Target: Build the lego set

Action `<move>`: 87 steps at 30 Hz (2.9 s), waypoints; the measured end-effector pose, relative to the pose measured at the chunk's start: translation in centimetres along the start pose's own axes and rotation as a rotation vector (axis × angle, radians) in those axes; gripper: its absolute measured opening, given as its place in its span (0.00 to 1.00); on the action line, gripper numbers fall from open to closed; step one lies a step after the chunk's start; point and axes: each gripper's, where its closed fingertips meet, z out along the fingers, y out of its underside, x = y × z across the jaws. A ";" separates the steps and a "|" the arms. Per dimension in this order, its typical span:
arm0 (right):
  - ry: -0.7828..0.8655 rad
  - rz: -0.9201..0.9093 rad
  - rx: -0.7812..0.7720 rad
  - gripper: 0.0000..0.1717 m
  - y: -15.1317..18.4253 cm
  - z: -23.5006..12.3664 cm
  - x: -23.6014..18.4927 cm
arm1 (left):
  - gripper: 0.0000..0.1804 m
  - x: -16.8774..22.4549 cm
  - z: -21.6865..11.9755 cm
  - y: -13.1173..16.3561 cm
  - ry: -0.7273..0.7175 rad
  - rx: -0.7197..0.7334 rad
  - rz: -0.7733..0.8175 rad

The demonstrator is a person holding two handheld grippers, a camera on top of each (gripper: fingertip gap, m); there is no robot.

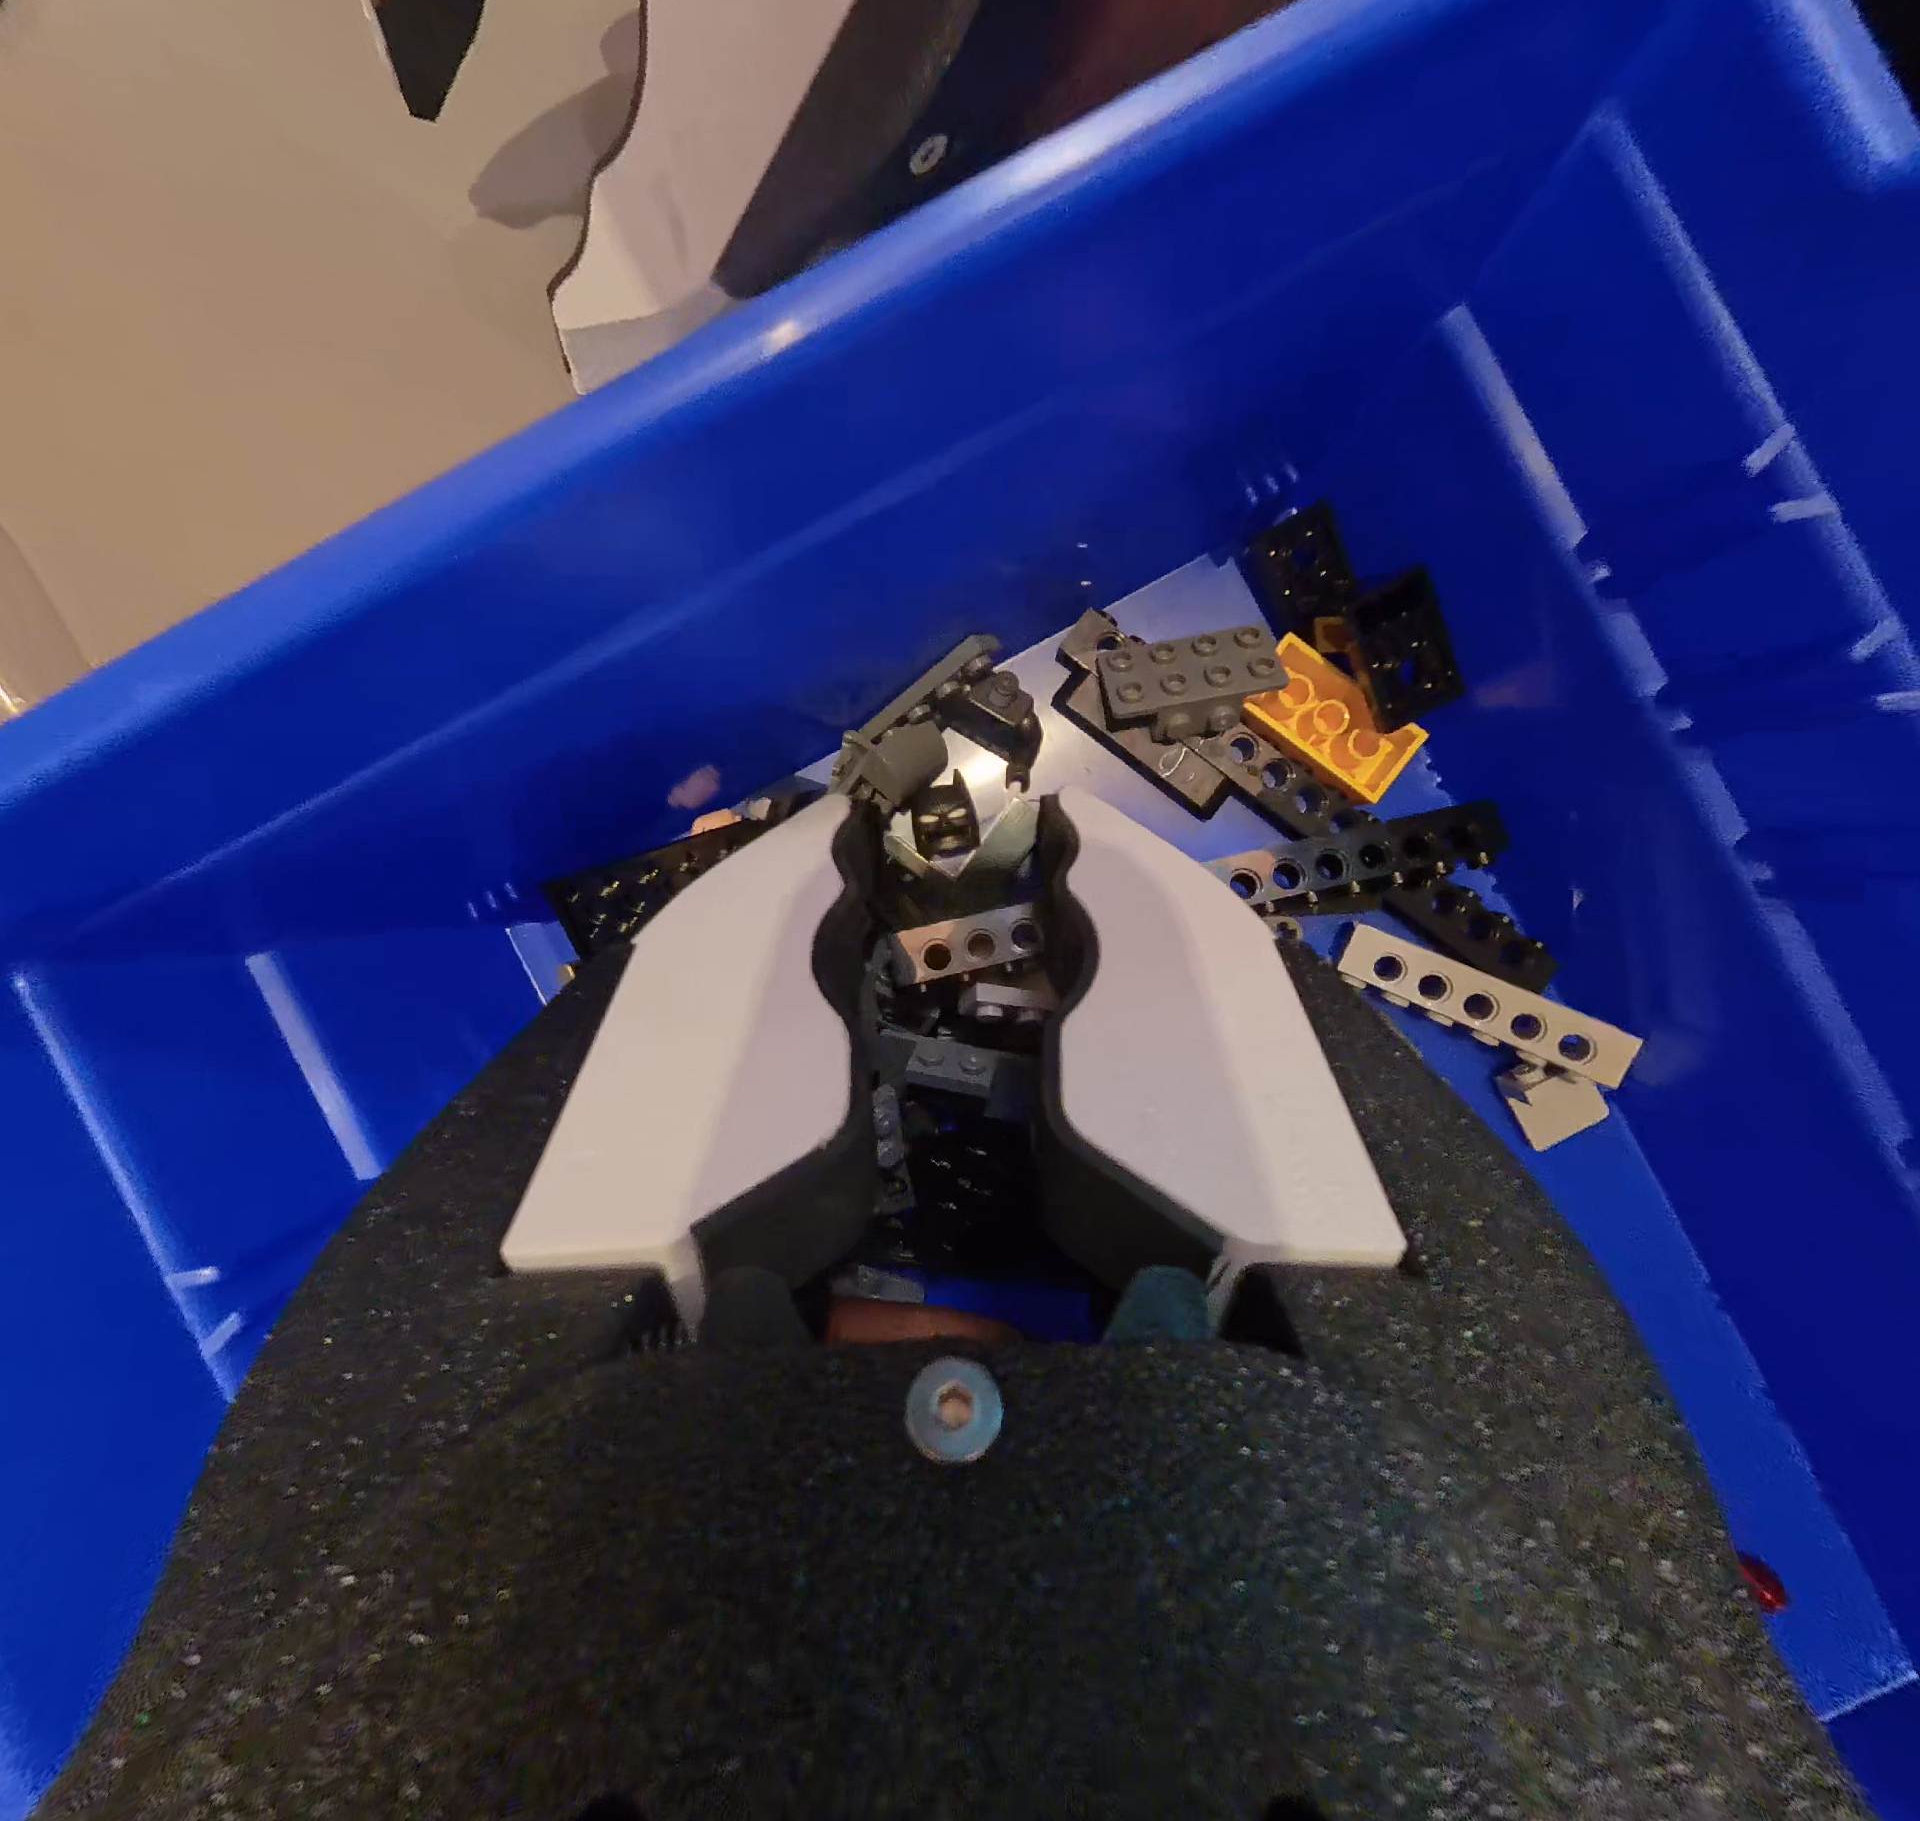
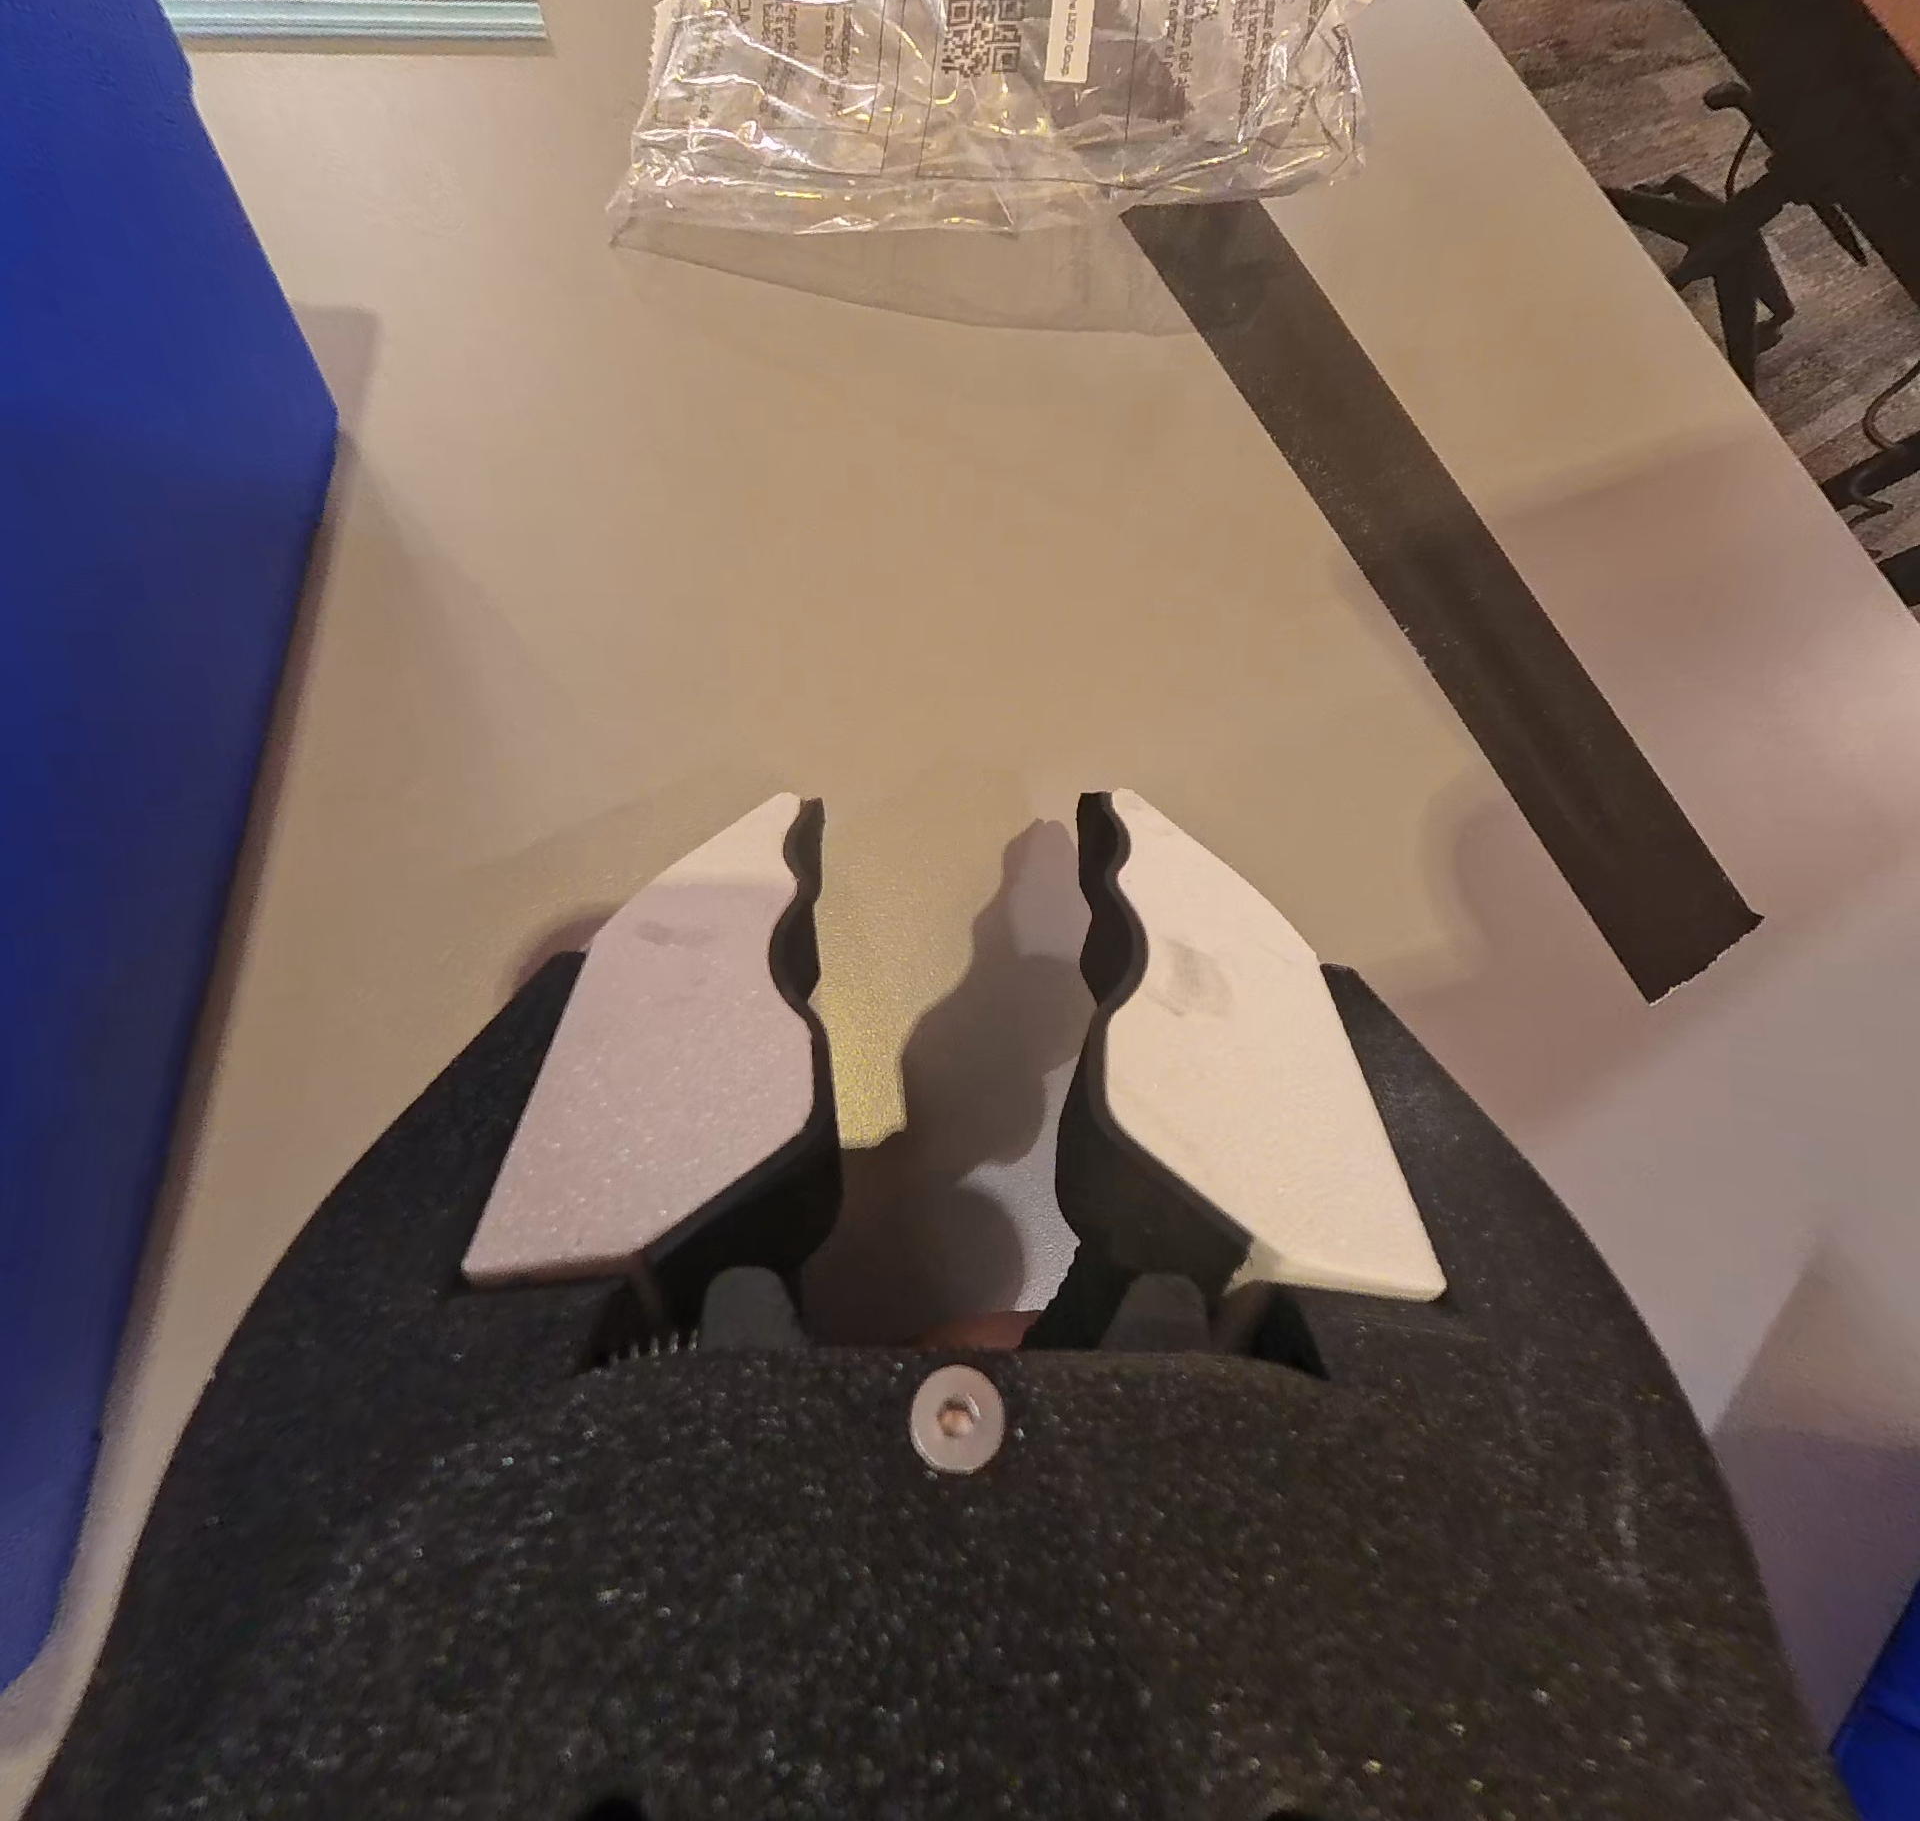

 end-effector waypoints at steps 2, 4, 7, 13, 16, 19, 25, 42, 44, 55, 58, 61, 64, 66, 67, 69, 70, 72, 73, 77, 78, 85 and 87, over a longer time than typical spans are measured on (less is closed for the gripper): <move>-0.002 0.002 0.000 0.28 0.0 0.0 0.0 | 0.18 0.0 0.0 -0.2 0.001 0.007 -0.007; -0.005 0.004 0.000 0.28 0.0 0.0 0.0 | 0.17 0.0 -0.2 -0.3 -0.006 0.015 -0.009; -0.006 0.009 0.003 0.28 0.0 0.0 0.0 | 0.17 -0.1 -0.5 -0.5 -0.007 0.032 -0.018; -0.004 0.020 0.006 0.28 0.0 -0.1 0.2 | 0.18 0.0 -0.8 -0.6 0.011 0.066 -0.037; -0.001 0.018 0.001 0.28 0.0 0.0 0.2 | 0.18 0.2 -0.8 -0.6 0.028 0.077 -0.044; 0.004 0.013 -0.004 0.28 0.1 0.0 0.2 | 0.18 0.3 -0.8 -0.6 0.035 0.085 -0.046; 0.002 0.014 -0.003 0.27 0.0 0.0 0.2 | 0.17 0.5 -0.7 -0.7 0.042 0.091 -0.047; 0.000 0.008 -0.001 0.27 0.0 -0.1 0.1 | 0.17 -0.4 -1.6 -1.0 -0.004 0.111 -0.060; -0.003 0.010 0.001 0.27 0.0 -0.1 0.1 | 0.17 -0.7 -2.1 -1.0 -0.028 0.120 -0.052; -0.002 0.003 -0.005 0.27 0.1 0.0 0.0 | 0.13 0.0 -1.2 -1.1 -0.018 0.069 0.008; -0.004 0.003 -0.007 0.27 0.1 0.0 0.0 | 0.12 0.0 -0.2 -0.8 0.002 0.020 0.008; -0.006 0.005 -0.005 0.27 0.1 0.0 0.0 | 0.12 -0.6 0.6 0.0 -0.016 -0.031 0.014; -0.008 0.005 -0.006 0.27 0.1 0.0 0.0 | 0.12 -0.6 0.9 0.4 -0.016 -0.058 0.021; -0.008 0.004 -0.006 0.27 0.1 0.0 0.0 | 0.12 -0.6 1.0 0.5 -0.017 -0.070 0.026; -0.007 0.004 -0.006 0.27 0.1 0.0 0.0 | 0.12 -0.6 1.0 0.5 -0.020 -0.078 0.034; -0.007 0.003 -0.005 0.27 0.1 0.0 0.0 | 0.12 -0.7 0.9 0.8 -0.035 -0.103 0.059; -0.007 0.003 -0.006 0.27 0.1 0.0 0.0 | 0.12 -0.7 0.8 0.9 -0.044 -0.111 0.073; -0.007 0.003 -0.006 0.27 0.1 0.0 0.0 | 0.13 -0.6 0.7 1.0 -0.051 -0.123 0.095; -0.007 0.003 -0.007 0.27 0.1 0.0 0.0 | 0.13 -0.6 0.7 1.1 -0.052 -0.127 0.103; -0.007 0.003 -0.006 0.27 0.1 0.0 0.0 | 0.13 -0.6 0.6 1.1 -0.051 -0.131 0.121; -0.007 0.002 -0.007 0.27 0.1 0.0 0.0 | 0.13 -0.6 0.6 1.1 -0.057 -0.131 0.131; -0.008 0.003 -0.009 0.27 0.1 0.1 0.0 | 0.12 -0.5 0.3 0.4 -0.101 -0.114 0.194; -0.009 0.003 -0.010 0.27 0.1 0.1 0.0 | 0.11 -0.3 0.5 0.4 -0.082 -0.116 0.192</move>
